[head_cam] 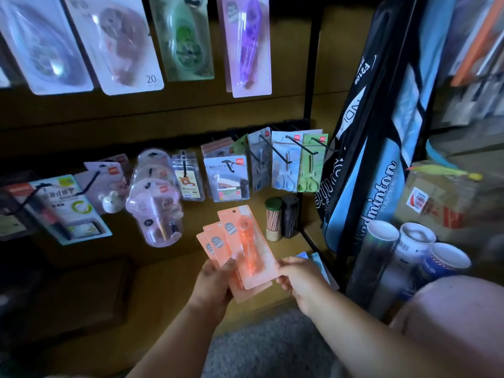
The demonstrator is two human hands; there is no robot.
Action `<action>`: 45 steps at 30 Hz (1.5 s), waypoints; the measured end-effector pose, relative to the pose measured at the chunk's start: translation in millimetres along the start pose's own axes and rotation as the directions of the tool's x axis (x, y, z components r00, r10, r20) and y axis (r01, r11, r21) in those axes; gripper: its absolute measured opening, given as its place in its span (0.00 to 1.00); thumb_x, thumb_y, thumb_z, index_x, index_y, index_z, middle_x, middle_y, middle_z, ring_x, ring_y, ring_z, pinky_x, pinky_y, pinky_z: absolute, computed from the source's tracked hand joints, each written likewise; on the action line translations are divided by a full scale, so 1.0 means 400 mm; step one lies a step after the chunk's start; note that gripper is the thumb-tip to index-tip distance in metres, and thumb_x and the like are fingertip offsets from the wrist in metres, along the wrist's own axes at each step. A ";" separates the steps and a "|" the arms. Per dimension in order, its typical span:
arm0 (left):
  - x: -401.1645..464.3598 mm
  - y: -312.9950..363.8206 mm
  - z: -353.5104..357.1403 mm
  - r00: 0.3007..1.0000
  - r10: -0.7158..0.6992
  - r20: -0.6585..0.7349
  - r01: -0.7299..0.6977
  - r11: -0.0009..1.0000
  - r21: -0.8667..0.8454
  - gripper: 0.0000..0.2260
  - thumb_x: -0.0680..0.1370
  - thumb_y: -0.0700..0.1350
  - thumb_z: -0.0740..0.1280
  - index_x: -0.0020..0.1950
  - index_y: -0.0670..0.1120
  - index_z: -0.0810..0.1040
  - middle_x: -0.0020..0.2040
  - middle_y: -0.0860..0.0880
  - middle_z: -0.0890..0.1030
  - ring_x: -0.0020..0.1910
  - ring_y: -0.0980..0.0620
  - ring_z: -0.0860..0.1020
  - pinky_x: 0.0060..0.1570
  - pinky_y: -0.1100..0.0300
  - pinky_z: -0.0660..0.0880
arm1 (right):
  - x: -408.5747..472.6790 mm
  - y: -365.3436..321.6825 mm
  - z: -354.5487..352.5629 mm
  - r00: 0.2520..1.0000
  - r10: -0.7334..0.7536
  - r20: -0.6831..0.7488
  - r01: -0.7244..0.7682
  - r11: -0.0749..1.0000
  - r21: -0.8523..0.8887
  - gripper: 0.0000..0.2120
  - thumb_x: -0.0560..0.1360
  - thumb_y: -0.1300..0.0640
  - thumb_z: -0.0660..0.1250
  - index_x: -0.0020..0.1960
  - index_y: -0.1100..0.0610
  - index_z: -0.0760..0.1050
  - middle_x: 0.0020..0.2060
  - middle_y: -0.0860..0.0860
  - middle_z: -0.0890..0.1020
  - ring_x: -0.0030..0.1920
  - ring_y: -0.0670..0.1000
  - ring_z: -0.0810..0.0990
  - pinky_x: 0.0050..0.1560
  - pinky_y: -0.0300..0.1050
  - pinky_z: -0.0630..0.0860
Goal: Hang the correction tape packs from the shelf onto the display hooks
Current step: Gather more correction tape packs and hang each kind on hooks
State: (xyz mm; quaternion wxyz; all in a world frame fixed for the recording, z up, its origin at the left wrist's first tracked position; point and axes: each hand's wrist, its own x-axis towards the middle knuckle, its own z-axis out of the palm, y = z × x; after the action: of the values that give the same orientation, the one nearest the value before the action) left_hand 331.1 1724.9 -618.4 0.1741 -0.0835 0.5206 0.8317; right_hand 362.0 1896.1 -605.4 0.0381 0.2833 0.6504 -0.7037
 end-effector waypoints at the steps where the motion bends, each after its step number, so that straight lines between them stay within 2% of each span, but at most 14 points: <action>1: -0.009 0.005 0.002 1.000 0.013 0.002 -0.013 1.000 -0.008 0.22 0.69 0.45 0.74 0.61 0.42 0.78 0.53 0.41 0.86 0.48 0.43 0.86 0.39 0.49 0.82 | -0.011 -0.004 0.002 1.000 -0.018 0.007 0.018 1.000 -0.021 0.10 0.74 0.68 0.63 0.40 0.56 0.79 0.30 0.55 0.78 0.29 0.49 0.71 0.30 0.40 0.65; 6: -0.049 0.038 0.015 0.995 0.101 0.025 -0.101 0.995 0.001 0.23 0.69 0.44 0.73 0.63 0.41 0.77 0.55 0.41 0.85 0.50 0.42 0.85 0.43 0.47 0.82 | -0.065 -0.040 0.011 0.993 -0.105 0.055 0.107 0.994 -0.033 0.06 0.75 0.65 0.63 0.43 0.59 0.78 0.33 0.56 0.79 0.31 0.50 0.74 0.30 0.40 0.68; 9: -0.075 0.064 0.035 0.987 0.157 0.042 -0.159 0.987 0.040 0.23 0.72 0.43 0.71 0.66 0.39 0.75 0.58 0.38 0.83 0.55 0.37 0.82 0.54 0.40 0.79 | -0.090 -0.066 0.014 0.969 -0.221 0.110 0.227 0.973 -0.046 0.07 0.74 0.53 0.68 0.45 0.56 0.79 0.42 0.56 0.83 0.41 0.53 0.80 0.40 0.44 0.73; 12: -0.103 0.091 0.067 0.974 0.218 0.055 -0.222 0.971 0.086 0.23 0.72 0.42 0.71 0.66 0.38 0.75 0.60 0.36 0.82 0.58 0.35 0.81 0.61 0.36 0.75 | -0.112 -0.096 0.021 0.935 -0.323 0.145 0.336 0.939 -0.072 0.14 0.67 0.43 0.75 0.43 0.53 0.79 0.39 0.47 0.85 0.42 0.48 0.83 0.46 0.45 0.78; 16: -0.139 0.139 0.110 0.953 0.289 0.093 -0.300 0.944 0.137 0.26 0.70 0.43 0.73 0.67 0.38 0.74 0.60 0.36 0.82 0.58 0.35 0.80 0.62 0.34 0.74 | -0.124 -0.138 0.020 0.902 -0.399 0.166 0.397 0.917 0.051 0.16 0.64 0.50 0.78 0.47 0.56 0.80 0.41 0.52 0.86 0.43 0.53 0.85 0.45 0.49 0.81; 21: -0.161 0.203 0.152 0.932 0.333 0.142 -0.353 0.923 0.152 0.27 0.69 0.46 0.73 0.67 0.41 0.73 0.59 0.38 0.82 0.56 0.37 0.82 0.56 0.36 0.78 | -0.135 -0.191 0.008 0.882 -0.455 0.122 0.433 0.886 0.167 0.13 0.67 0.54 0.76 0.48 0.58 0.79 0.38 0.51 0.86 0.39 0.49 0.85 0.35 0.37 0.76; 23: -0.163 0.221 0.166 0.927 0.337 0.165 -0.361 0.921 0.147 0.23 0.72 0.46 0.72 0.65 0.42 0.74 0.57 0.38 0.83 0.54 0.37 0.83 0.48 0.39 0.81 | -0.138 -0.213 0.000 0.878 -0.467 0.103 0.435 0.870 0.233 0.12 0.69 0.57 0.75 0.49 0.60 0.78 0.39 0.53 0.85 0.41 0.51 0.85 0.38 0.41 0.78; 26: -0.161 0.246 0.183 0.925 0.349 0.152 -0.373 0.909 0.185 0.19 0.74 0.46 0.72 0.63 0.43 0.76 0.54 0.40 0.85 0.51 0.38 0.84 0.49 0.38 0.81 | -0.142 -0.242 -0.012 0.865 -0.492 0.099 0.452 0.850 0.272 0.12 0.70 0.57 0.75 0.51 0.59 0.78 0.44 0.56 0.85 0.46 0.57 0.83 0.49 0.52 0.78; 29: -0.156 0.283 0.205 0.914 0.386 0.126 -0.406 0.883 0.236 0.18 0.74 0.48 0.74 0.61 0.46 0.77 0.50 0.44 0.86 0.48 0.42 0.86 0.48 0.40 0.82 | -0.138 -0.272 -0.028 0.859 -0.500 0.109 0.460 0.848 0.264 0.15 0.70 0.53 0.74 0.54 0.56 0.78 0.45 0.59 0.82 0.42 0.57 0.78 0.44 0.51 0.70; 31: -0.156 0.314 0.228 0.901 0.413 0.132 -0.433 0.867 0.247 0.21 0.70 0.51 0.75 0.60 0.48 0.77 0.49 0.47 0.87 0.47 0.43 0.86 0.46 0.42 0.83 | -0.135 -0.304 -0.037 0.852 -0.516 0.090 0.479 0.837 0.266 0.12 0.70 0.52 0.75 0.51 0.53 0.78 0.47 0.62 0.82 0.43 0.57 0.77 0.46 0.51 0.69; 34: -0.160 0.361 0.265 0.893 0.425 0.149 -0.449 0.865 0.223 0.22 0.67 0.53 0.76 0.58 0.49 0.77 0.48 0.47 0.87 0.45 0.43 0.86 0.41 0.44 0.83 | -0.137 -0.377 -0.050 0.792 -0.608 0.052 0.577 0.774 0.260 0.09 0.71 0.57 0.73 0.51 0.54 0.80 0.46 0.55 0.85 0.49 0.56 0.83 0.57 0.57 0.76; 38: -0.153 0.412 0.304 0.872 0.478 0.106 -0.489 0.842 0.225 0.14 0.74 0.46 0.74 0.58 0.47 0.78 0.46 0.46 0.87 0.43 0.45 0.86 0.39 0.48 0.83 | -0.141 -0.502 -0.079 0.724 -0.689 0.007 0.660 0.696 0.284 0.08 0.72 0.60 0.72 0.51 0.57 0.80 0.42 0.51 0.86 0.45 0.52 0.85 0.40 0.44 0.79; 42: -0.147 0.451 0.332 0.861 0.498 0.104 -0.508 0.832 0.220 0.09 0.75 0.45 0.73 0.55 0.48 0.79 0.42 0.47 0.87 0.39 0.47 0.86 0.32 0.54 0.81 | -0.150 -0.627 -0.108 0.666 -0.745 -0.034 0.726 0.636 0.260 0.08 0.72 0.58 0.72 0.50 0.56 0.79 0.45 0.54 0.86 0.48 0.56 0.84 0.49 0.53 0.80; 45: -0.138 0.465 0.350 0.851 0.513 0.112 -0.525 0.822 0.220 0.09 0.76 0.45 0.72 0.55 0.47 0.79 0.42 0.48 0.87 0.38 0.48 0.86 0.29 0.57 0.80 | -0.158 -0.699 -0.116 0.611 -0.791 -0.043 0.767 0.577 0.279 0.07 0.72 0.59 0.71 0.50 0.57 0.79 0.44 0.55 0.86 0.46 0.56 0.84 0.48 0.51 0.79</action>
State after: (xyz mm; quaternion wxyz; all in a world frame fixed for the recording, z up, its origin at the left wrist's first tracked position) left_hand 318.2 1765.0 -382.9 -0.0374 0.1032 0.6170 0.7793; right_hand 312.9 1961.9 -326.8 -0.2859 -0.0594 0.6041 -0.7415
